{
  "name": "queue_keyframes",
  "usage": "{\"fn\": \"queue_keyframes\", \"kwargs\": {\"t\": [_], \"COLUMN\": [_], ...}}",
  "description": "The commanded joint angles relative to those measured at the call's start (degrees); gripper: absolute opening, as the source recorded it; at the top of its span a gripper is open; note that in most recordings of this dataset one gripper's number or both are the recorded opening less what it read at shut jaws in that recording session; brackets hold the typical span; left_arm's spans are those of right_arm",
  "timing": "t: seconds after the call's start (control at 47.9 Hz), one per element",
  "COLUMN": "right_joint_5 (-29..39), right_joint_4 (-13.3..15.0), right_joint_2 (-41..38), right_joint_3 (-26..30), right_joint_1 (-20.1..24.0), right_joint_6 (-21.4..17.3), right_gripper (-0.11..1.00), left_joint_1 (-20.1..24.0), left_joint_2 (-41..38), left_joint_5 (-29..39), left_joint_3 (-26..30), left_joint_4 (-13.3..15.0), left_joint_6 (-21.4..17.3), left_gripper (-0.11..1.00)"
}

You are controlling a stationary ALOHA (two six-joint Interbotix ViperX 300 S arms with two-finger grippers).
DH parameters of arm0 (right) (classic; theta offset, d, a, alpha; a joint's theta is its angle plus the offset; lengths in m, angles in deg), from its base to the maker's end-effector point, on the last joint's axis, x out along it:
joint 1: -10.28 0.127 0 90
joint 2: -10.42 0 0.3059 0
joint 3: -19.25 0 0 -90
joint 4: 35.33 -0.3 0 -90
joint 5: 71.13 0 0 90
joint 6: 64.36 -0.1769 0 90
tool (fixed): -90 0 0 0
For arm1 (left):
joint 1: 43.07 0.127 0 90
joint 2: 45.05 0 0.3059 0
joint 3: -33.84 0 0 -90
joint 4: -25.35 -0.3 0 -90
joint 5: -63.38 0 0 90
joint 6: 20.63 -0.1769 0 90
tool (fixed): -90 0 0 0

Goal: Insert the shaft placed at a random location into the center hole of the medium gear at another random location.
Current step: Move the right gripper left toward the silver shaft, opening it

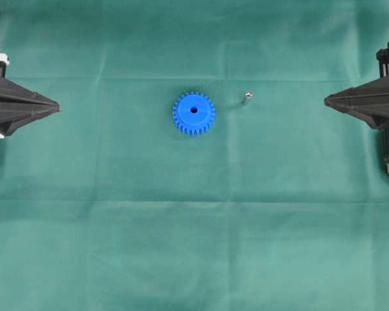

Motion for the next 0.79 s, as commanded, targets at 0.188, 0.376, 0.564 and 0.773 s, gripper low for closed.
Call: {"fn": "queue_keyframes", "kwargs": {"t": [0.188, 0.376, 0.564, 0.773], "right_joint_5": [0.2, -0.1, -1.8, -7.3], "right_joint_4": [0.2, 0.2, 0.0, 0.0], "right_joint_2": [-3.1, -5.2, -10.2, -21.7], "right_joint_3": [2.0, 2.3, 1.8, 1.1], "right_joint_1": [-2.2, -4.0, -6.2, -9.2], "right_joint_6": [0.6, 1.4, 1.4, 1.7], "right_gripper": [0.01, 0.01, 0.3, 0.89], "left_joint_1": [0.0, 0.0, 0.0, 0.0], "left_joint_2": [-0.8, -0.5, -0.4, -0.5], "left_joint_5": [0.1, 0.6, 1.0, 1.6], "left_joint_3": [1.8, 1.8, 1.8, 1.8], "left_joint_4": [-0.6, -0.7, -0.7, -0.7], "left_joint_6": [0.3, 0.2, 0.2, 0.2], "left_gripper": [0.0, 0.0, 0.0, 0.0]}}
